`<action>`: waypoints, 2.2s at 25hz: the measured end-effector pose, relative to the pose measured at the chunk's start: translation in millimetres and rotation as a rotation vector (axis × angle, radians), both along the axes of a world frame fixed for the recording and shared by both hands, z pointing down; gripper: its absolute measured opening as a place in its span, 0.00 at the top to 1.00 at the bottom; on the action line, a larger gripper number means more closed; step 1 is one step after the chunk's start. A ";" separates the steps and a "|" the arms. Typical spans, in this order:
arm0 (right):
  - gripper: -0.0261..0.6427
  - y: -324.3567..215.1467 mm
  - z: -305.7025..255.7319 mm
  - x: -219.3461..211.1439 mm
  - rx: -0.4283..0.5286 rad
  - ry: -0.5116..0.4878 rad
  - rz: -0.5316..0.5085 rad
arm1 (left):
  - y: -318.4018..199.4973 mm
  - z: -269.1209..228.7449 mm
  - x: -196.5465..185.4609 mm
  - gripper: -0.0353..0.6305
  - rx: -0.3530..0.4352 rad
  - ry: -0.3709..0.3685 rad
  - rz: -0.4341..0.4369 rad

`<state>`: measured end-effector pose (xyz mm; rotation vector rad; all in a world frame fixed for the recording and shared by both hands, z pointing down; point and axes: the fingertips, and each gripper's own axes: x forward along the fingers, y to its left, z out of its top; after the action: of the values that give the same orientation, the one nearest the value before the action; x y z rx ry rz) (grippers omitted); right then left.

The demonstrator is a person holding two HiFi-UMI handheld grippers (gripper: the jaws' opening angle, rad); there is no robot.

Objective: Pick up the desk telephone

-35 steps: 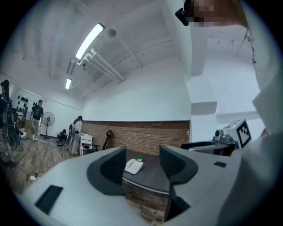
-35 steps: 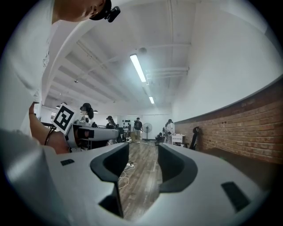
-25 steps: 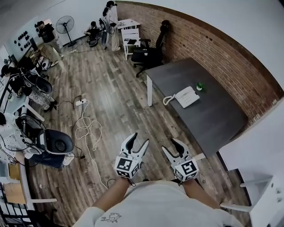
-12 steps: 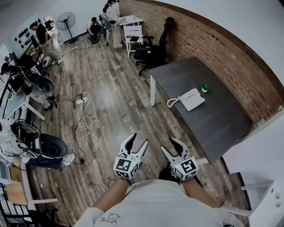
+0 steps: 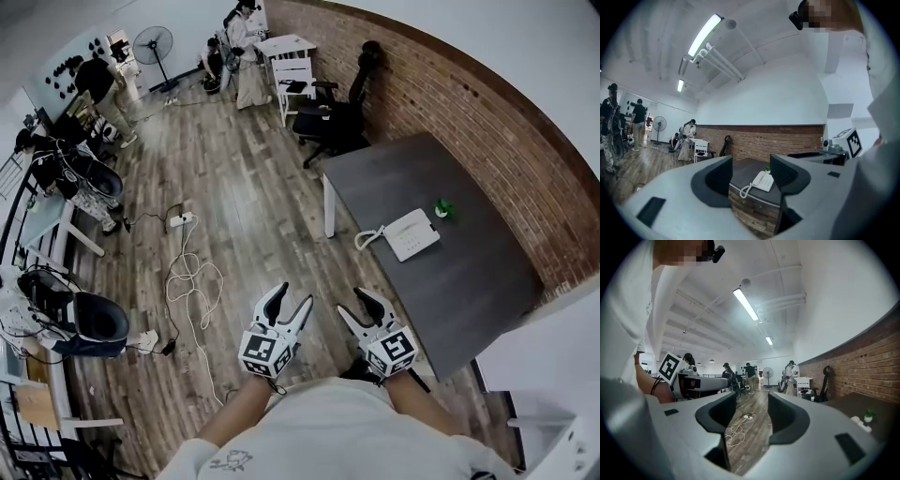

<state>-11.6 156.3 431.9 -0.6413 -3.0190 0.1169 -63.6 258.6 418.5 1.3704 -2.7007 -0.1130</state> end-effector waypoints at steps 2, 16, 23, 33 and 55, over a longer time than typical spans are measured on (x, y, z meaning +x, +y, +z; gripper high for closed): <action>0.64 -24.8 -8.0 -11.3 -0.001 -0.009 0.001 | -23.7 -6.5 -11.1 0.55 -0.006 -0.007 0.001; 0.64 -208.2 12.0 -43.4 -0.040 0.002 0.084 | -223.0 10.4 -54.2 0.56 -0.031 0.022 0.162; 0.65 -258.0 20.8 -33.8 -0.046 0.017 0.153 | -286.2 17.0 -57.1 0.56 -0.034 0.034 0.255; 0.65 -341.6 29.5 -19.5 -0.016 0.034 0.402 | -391.5 23.7 -68.0 0.57 -0.018 0.044 0.474; 0.65 -398.4 26.0 -140.4 -0.042 0.064 0.875 | -492.5 25.2 -211.1 0.59 -0.004 0.068 0.910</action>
<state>-152.0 -242.1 457.9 0.6969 -2.9853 0.2212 -274.7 -233.9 443.6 2.3543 -1.7739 -0.0658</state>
